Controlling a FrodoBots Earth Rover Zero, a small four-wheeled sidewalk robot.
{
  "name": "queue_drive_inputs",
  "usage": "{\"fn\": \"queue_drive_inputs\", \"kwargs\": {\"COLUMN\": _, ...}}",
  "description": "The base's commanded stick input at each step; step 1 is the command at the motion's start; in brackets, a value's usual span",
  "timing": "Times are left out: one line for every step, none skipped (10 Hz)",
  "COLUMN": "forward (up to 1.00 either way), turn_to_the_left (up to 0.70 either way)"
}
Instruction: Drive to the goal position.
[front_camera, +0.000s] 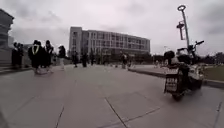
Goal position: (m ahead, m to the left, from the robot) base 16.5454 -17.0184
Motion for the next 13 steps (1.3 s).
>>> {"fn": "queue_drive_inputs", "kwargs": {"forward": 0.7, "turn_to_the_left": 0.0}}
{"fn": "queue_drive_inputs", "kwargs": {"forward": 0.7, "turn_to_the_left": 0.0}}
{"fn": "queue_drive_inputs", "kwargs": {"forward": 0.7, "turn_to_the_left": 0.0}}
{"fn": "queue_drive_inputs", "kwargs": {"forward": 0.7, "turn_to_the_left": 0.0}}
{"fn": "queue_drive_inputs", "kwargs": {"forward": 0.7, "turn_to_the_left": 0.0}}
{"fn": "queue_drive_inputs", "kwargs": {"forward": 0.7, "turn_to_the_left": 0.0}}
{"fn": "queue_drive_inputs", "kwargs": {"forward": 0.7, "turn_to_the_left": 0.0}}
{"fn": "queue_drive_inputs", "kwargs": {"forward": 0.7, "turn_to_the_left": 0.0}}
{"fn": "queue_drive_inputs", "kwargs": {"forward": 0.7, "turn_to_the_left": 0.0}}
{"fn": "queue_drive_inputs", "kwargs": {"forward": 0.7, "turn_to_the_left": 0.0}}
{"fn": "queue_drive_inputs", "kwargs": {"forward": 0.7, "turn_to_the_left": 0.0}}
{"fn": "queue_drive_inputs", "kwargs": {"forward": 0.7, "turn_to_the_left": 0.0}}
{"fn": "queue_drive_inputs", "kwargs": {"forward": 0.7, "turn_to_the_left": 0.0}}
